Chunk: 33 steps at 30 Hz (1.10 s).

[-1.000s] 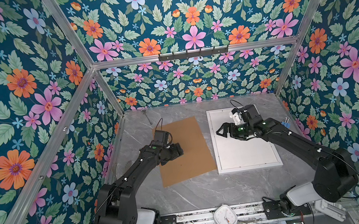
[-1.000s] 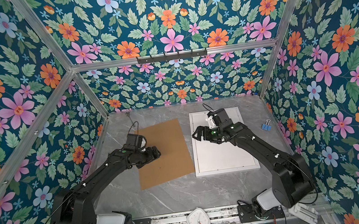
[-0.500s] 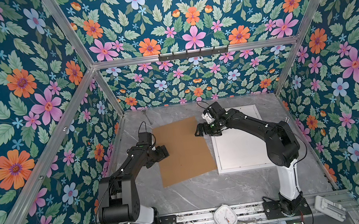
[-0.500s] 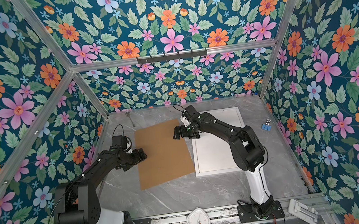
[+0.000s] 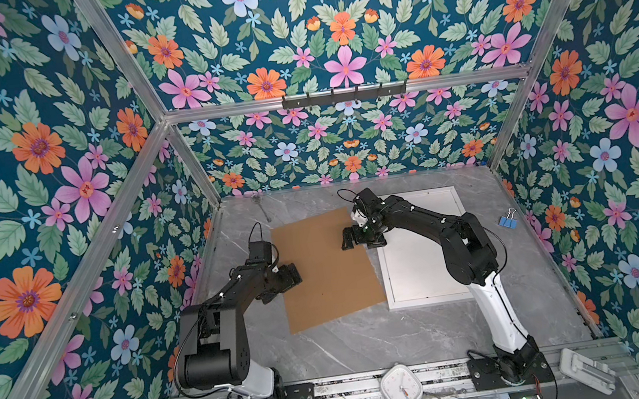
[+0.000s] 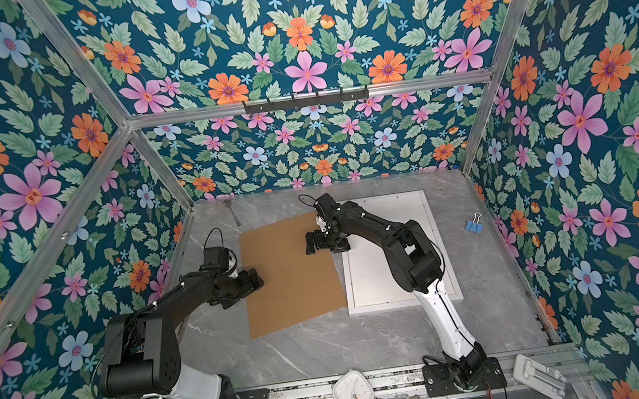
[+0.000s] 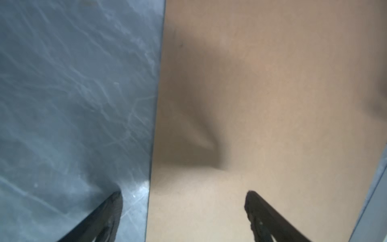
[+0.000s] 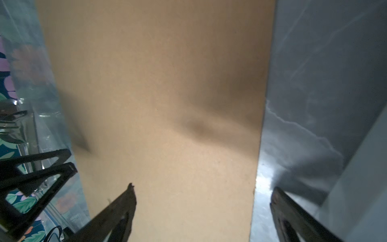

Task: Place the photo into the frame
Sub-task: 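Reach both grippers to the cardboard backing board and grasp its edges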

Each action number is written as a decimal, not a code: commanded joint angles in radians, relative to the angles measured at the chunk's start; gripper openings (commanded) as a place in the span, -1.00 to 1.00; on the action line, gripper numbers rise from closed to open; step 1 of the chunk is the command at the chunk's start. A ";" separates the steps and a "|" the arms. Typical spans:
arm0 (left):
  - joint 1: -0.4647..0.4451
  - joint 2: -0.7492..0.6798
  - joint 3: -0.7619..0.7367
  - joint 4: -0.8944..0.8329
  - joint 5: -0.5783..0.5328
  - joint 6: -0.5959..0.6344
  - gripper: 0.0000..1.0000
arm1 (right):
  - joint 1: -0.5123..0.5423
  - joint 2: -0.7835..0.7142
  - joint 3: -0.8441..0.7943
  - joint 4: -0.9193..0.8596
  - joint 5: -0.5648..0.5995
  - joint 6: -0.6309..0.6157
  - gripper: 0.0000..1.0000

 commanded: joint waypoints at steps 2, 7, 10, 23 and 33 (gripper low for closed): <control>0.001 0.017 -0.013 0.027 0.063 -0.003 0.82 | 0.000 -0.006 -0.023 -0.041 0.022 0.029 0.98; 0.000 0.031 -0.025 0.033 0.093 -0.006 0.78 | -0.001 -0.051 -0.086 -0.035 0.015 0.045 0.98; 0.000 0.037 -0.028 0.036 0.103 -0.007 0.76 | 0.000 -0.056 -0.090 -0.045 -0.016 0.047 0.98; 0.000 0.053 -0.012 0.036 0.167 -0.015 0.69 | -0.004 -0.059 -0.127 -0.026 -0.101 0.075 0.95; 0.000 0.046 0.008 0.021 0.225 -0.020 0.68 | -0.019 -0.067 -0.174 0.035 -0.142 0.122 0.91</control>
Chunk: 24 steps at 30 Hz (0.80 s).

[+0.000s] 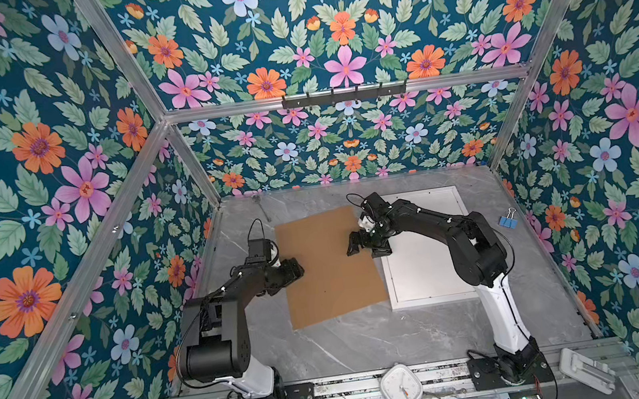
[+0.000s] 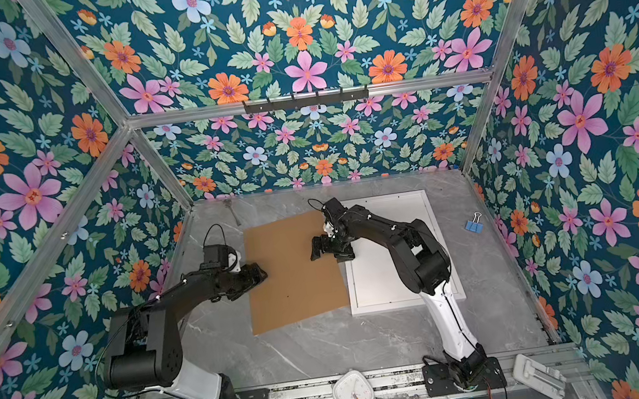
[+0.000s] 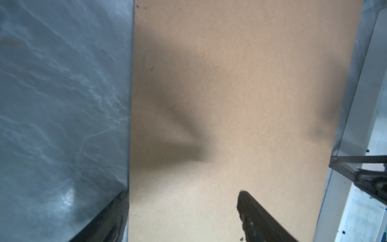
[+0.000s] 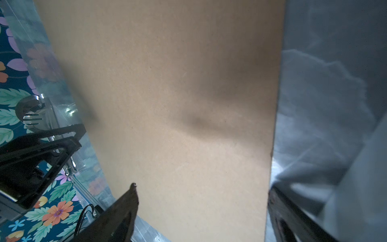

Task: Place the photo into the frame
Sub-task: 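Reach both grippers to the cardboard backing board and grasp its edges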

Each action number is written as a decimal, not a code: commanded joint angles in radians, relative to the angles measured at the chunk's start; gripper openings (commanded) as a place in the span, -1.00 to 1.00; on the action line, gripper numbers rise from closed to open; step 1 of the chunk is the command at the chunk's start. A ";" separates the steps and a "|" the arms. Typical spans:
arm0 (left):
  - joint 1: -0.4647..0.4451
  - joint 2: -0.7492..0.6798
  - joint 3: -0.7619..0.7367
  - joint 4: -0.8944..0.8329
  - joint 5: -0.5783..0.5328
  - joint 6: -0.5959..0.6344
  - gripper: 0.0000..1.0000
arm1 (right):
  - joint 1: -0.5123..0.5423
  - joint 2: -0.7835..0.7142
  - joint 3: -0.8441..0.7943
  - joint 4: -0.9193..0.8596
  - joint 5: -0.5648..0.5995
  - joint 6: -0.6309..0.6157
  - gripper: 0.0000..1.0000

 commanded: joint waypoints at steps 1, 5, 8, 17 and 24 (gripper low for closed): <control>-0.003 0.002 0.003 -0.087 0.099 -0.022 0.68 | -0.001 0.006 -0.020 -0.012 -0.026 0.025 0.91; -0.003 -0.005 0.011 -0.082 0.133 -0.032 0.68 | -0.017 -0.008 -0.060 0.035 -0.058 0.055 0.90; -0.003 -0.012 0.022 -0.088 0.151 -0.036 0.68 | -0.033 -0.015 -0.089 0.073 -0.088 0.077 0.89; -0.003 -0.078 0.044 -0.144 0.174 -0.032 0.68 | -0.051 -0.027 -0.122 0.107 -0.109 0.096 0.87; -0.003 -0.150 0.047 -0.179 0.214 -0.052 0.68 | -0.063 -0.023 -0.135 0.128 -0.131 0.116 0.84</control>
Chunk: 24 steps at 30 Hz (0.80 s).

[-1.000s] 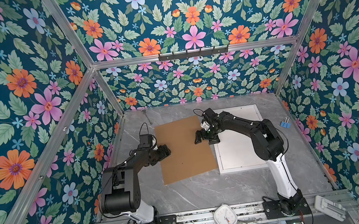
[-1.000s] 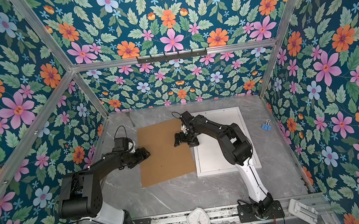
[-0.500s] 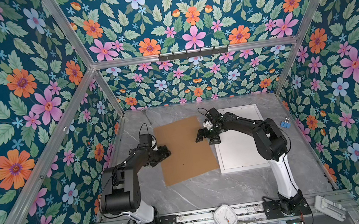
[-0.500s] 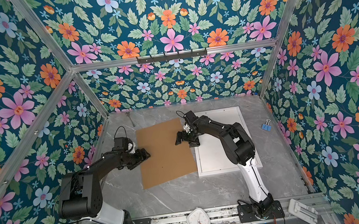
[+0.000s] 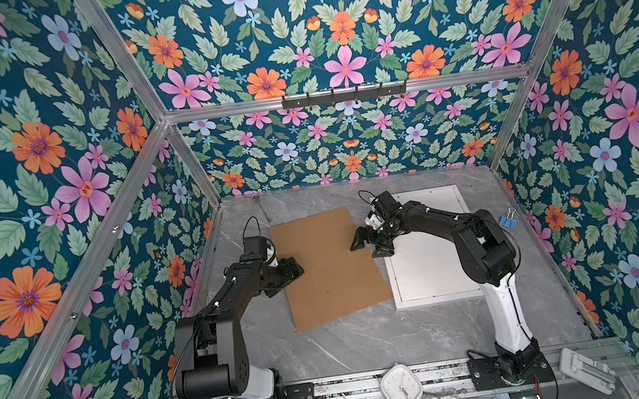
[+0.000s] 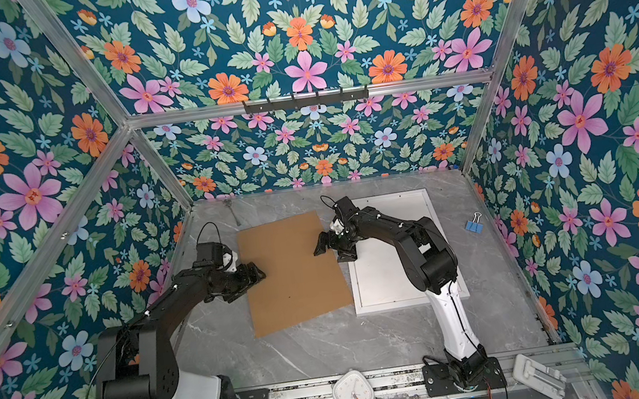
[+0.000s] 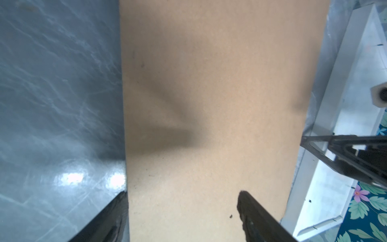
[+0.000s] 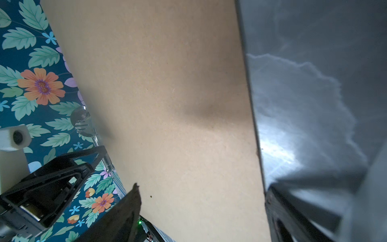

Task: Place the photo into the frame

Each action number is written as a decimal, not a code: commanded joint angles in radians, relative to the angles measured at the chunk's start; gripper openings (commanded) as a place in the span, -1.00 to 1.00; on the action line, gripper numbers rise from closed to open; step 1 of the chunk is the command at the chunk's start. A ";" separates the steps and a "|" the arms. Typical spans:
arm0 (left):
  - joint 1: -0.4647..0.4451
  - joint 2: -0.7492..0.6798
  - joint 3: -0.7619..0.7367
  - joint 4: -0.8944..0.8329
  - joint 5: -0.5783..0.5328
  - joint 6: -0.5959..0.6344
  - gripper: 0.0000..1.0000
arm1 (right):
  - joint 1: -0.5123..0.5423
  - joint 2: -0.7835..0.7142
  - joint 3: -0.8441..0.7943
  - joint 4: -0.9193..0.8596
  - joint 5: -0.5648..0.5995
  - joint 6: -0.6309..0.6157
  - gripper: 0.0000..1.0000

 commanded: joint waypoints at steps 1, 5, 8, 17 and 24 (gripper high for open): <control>-0.003 -0.034 0.006 -0.001 0.166 -0.026 0.68 | -0.003 0.016 -0.016 -0.021 0.007 0.027 0.84; -0.003 -0.094 0.004 -0.015 0.181 -0.041 0.68 | -0.016 0.016 -0.031 0.009 -0.021 0.050 0.83; -0.003 -0.126 0.003 -0.016 0.206 -0.054 0.69 | -0.024 0.019 -0.031 0.013 -0.031 0.055 0.82; -0.003 -0.210 0.028 -0.023 0.270 -0.092 0.70 | -0.042 0.006 -0.060 0.047 -0.055 0.071 0.80; -0.004 -0.233 0.042 0.007 0.329 -0.133 0.70 | -0.048 0.012 -0.069 0.065 -0.068 0.075 0.80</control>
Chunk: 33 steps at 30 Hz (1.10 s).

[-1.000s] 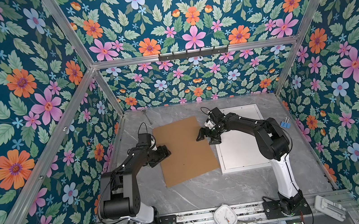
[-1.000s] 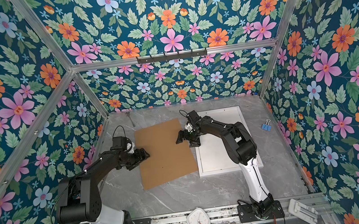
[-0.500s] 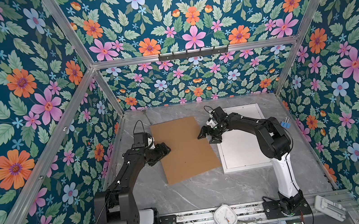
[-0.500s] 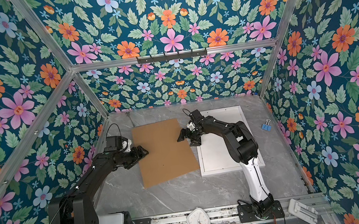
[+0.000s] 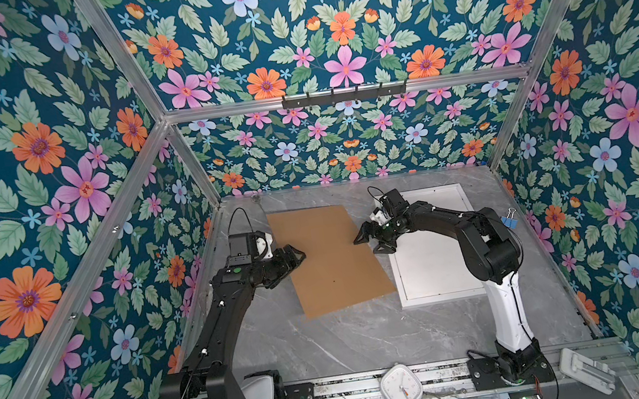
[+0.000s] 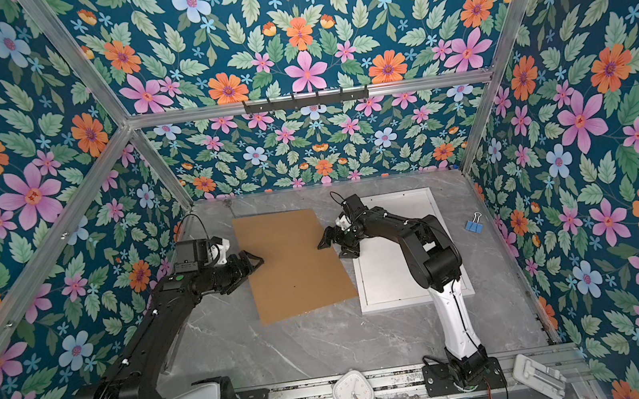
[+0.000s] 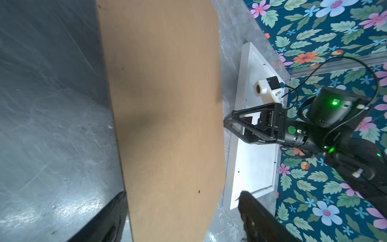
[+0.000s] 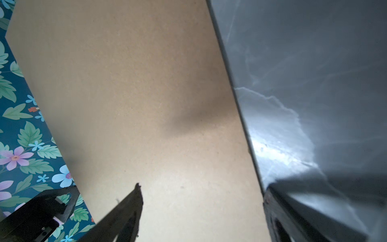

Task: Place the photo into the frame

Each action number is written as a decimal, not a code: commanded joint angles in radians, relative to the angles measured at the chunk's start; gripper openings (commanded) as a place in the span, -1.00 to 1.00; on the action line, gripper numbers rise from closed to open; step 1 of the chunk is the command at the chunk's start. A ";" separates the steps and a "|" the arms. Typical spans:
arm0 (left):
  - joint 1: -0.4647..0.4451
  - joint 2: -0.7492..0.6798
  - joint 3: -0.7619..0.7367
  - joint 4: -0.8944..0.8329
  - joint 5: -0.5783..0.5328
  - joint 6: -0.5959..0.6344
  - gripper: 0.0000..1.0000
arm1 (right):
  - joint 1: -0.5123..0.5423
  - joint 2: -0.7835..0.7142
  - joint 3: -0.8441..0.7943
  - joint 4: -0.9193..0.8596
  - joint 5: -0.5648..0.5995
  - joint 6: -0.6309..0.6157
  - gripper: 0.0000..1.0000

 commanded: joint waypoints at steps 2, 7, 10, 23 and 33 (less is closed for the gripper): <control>-0.003 -0.009 -0.003 0.079 0.172 -0.056 0.70 | 0.003 0.018 -0.019 -0.043 -0.001 0.028 0.80; -0.003 -0.024 -0.003 0.119 0.199 -0.089 0.71 | -0.003 0.020 -0.021 -0.035 -0.011 0.032 0.79; -0.003 -0.026 0.002 0.129 0.212 -0.101 0.71 | -0.004 0.020 -0.024 -0.032 -0.014 0.032 0.79; -0.003 -0.050 0.004 0.229 0.273 -0.205 0.65 | -0.013 0.012 -0.048 0.004 -0.034 0.037 0.78; -0.003 -0.046 -0.020 0.303 0.286 -0.261 0.60 | -0.021 0.009 -0.056 0.011 -0.042 0.038 0.78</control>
